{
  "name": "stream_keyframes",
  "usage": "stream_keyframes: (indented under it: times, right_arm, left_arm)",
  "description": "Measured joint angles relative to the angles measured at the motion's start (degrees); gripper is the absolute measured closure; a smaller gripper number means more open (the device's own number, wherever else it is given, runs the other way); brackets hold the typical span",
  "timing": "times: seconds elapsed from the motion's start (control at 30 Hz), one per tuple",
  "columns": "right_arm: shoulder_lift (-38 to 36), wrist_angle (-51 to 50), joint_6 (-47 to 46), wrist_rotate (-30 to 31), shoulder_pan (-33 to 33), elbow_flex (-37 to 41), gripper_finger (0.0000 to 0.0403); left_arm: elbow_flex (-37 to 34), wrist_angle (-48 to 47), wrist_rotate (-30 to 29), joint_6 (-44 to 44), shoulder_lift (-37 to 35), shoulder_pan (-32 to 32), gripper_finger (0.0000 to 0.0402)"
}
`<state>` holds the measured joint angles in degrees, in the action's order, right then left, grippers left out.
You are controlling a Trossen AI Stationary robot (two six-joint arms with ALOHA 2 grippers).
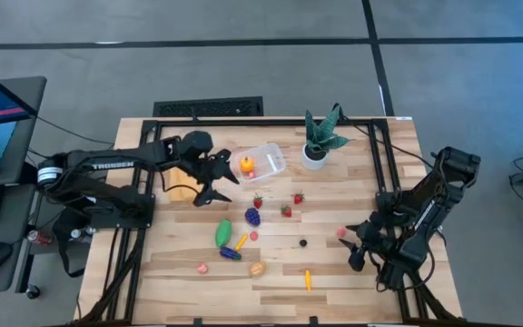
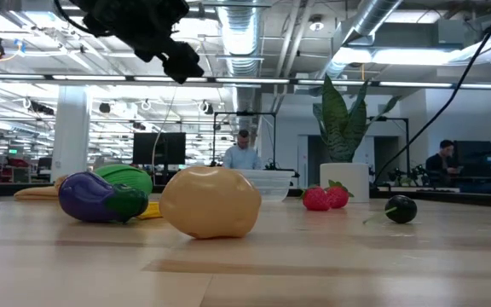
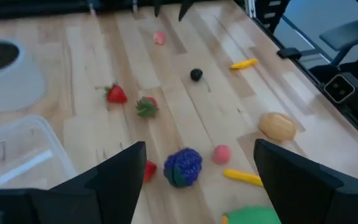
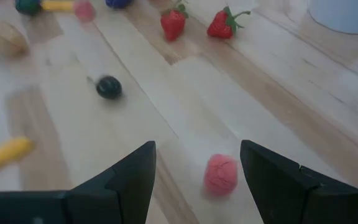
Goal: Pick and placing Produce into tupperware
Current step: Put the pink peach into the transparent bin
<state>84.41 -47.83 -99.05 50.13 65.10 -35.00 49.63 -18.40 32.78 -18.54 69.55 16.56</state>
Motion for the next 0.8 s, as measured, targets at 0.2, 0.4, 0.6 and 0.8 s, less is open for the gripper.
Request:
stream_keyframes:
  times: [0.2, 0.4, 0.6, 0.8]
  right_arm:
    - [5.11, -0.08, -0.50, -4.27, 0.04, 0.02, 0.0175]
    - [10.04, 0.59, -5.15, -5.01, 0.11, 0.02, 0.0175]
    - [13.36, 1.04, -8.72, -5.12, 0.11, 0.02, 0.0175]
    - [14.57, 2.34, -9.08, -5.14, -0.53, 0.02, 0.0175]
  left_arm:
    - [-1.52, -0.41, -0.54, 1.78, -0.64, -1.49, 0.0113]
    - [-1.90, -0.10, -0.66, 3.01, -0.64, -1.77, 0.0113]
    - [-1.90, -0.10, -0.68, 3.73, -0.64, -1.77, 0.0113]
    - [-1.90, 1.47, -1.14, 3.84, -0.64, -1.77, 0.0113]
